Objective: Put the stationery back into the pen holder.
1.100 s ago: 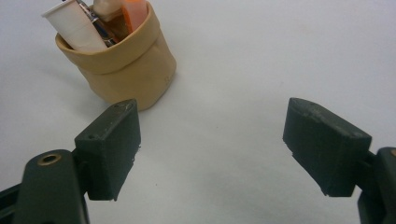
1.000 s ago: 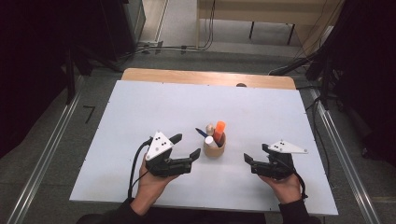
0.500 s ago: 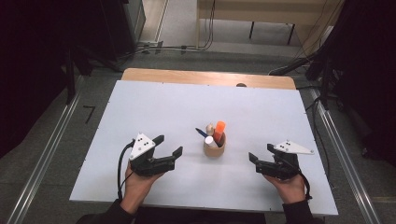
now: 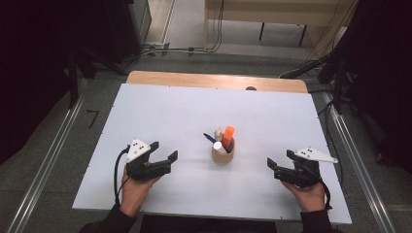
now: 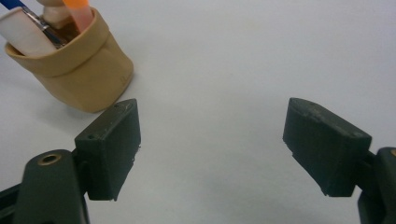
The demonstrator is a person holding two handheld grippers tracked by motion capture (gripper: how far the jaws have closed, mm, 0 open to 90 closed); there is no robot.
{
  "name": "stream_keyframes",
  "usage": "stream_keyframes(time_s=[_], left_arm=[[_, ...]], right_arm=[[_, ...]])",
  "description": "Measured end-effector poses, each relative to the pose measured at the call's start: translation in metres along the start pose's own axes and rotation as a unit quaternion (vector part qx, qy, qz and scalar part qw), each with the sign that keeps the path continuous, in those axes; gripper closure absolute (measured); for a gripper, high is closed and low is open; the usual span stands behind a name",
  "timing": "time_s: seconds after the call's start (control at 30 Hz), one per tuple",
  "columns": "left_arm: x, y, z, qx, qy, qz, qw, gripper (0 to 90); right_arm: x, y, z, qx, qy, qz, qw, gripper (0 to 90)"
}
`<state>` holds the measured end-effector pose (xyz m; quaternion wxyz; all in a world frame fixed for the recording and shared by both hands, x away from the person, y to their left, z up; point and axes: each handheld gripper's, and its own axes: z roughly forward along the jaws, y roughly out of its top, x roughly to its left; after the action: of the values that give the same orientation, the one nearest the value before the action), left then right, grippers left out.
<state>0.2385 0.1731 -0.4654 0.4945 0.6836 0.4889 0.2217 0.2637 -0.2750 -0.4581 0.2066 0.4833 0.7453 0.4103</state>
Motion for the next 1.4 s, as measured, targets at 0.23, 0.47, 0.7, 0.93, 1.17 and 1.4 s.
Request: stream_keyframes(time_s=[0.23,0.47,0.7,0.93,1.17,1.4], left_arm=[[0.013,-0.005,-0.002,0.005,0.013,-0.007,0.9999,20.9],[0.026,-0.009,-0.002,0.008,0.039,-0.011,0.9992,20.9],[0.038,-0.011,-0.005,0.009,0.061,-0.019,0.9979,20.9],[0.046,-0.014,-0.009,0.015,0.072,-0.025,0.997,20.8],[0.055,-0.017,-0.012,0.018,0.082,-0.028,0.9961,20.8],[0.064,-0.019,-0.016,0.014,0.09,-0.038,0.9951,20.8]], right_arm=[[-0.005,-0.003,0.0,0.003,-0.015,-0.005,0.9999,17.5],[-0.01,-0.005,-0.003,0.003,-0.023,0.002,0.9997,17.4],[-0.017,-0.009,-0.004,0.004,-0.034,0.003,0.9994,17.3],[-0.024,-0.012,-0.007,-0.001,-0.047,0.005,0.9989,17.1],[-0.029,-0.016,-0.009,0.001,-0.059,0.006,0.9983,17.2],[-0.036,-0.018,-0.012,-0.002,-0.066,0.012,0.9977,16.8]])
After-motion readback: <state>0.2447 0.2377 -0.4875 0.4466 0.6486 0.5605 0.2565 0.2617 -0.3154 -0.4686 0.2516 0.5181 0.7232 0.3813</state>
